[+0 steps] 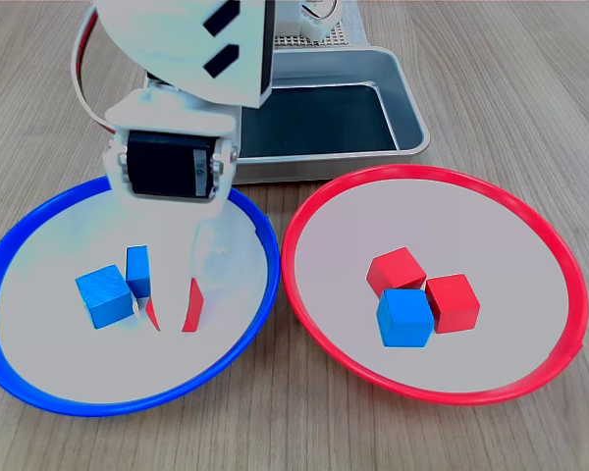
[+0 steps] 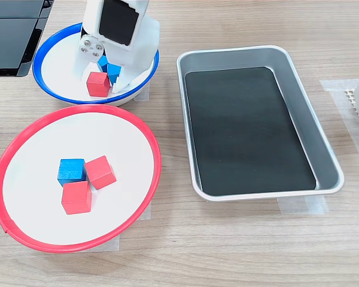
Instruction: Relocate any misplaced blocks to their matching dishes.
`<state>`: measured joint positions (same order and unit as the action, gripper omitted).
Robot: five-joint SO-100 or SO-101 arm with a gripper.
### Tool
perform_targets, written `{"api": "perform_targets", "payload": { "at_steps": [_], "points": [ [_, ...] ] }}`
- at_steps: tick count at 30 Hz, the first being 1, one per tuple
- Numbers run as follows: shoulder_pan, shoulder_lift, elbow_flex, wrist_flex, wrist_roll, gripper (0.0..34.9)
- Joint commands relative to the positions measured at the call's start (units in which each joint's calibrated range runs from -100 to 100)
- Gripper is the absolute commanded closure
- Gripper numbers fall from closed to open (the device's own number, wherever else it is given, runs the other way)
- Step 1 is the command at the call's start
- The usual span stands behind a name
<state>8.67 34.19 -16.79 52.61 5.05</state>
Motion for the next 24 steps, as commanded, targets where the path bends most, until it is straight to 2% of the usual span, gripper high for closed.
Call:
{"api": "perform_targets", "payload": {
  "at_steps": [1,6,11,15,24],
  "points": [
    [0.41,-0.28,-2.74,-0.9,0.49,17.8],
    [0.97,0.4,-2.74,-1.48,0.93,20.1],
    [1.26,0.4,-2.28,-2.3,1.37,28.9],
    [1.07,-0.03,-2.01,-3.29,1.22,34.5],
    [1.07,-3.18,-1.01,-3.13,0.83,34.6]
  ]
}}
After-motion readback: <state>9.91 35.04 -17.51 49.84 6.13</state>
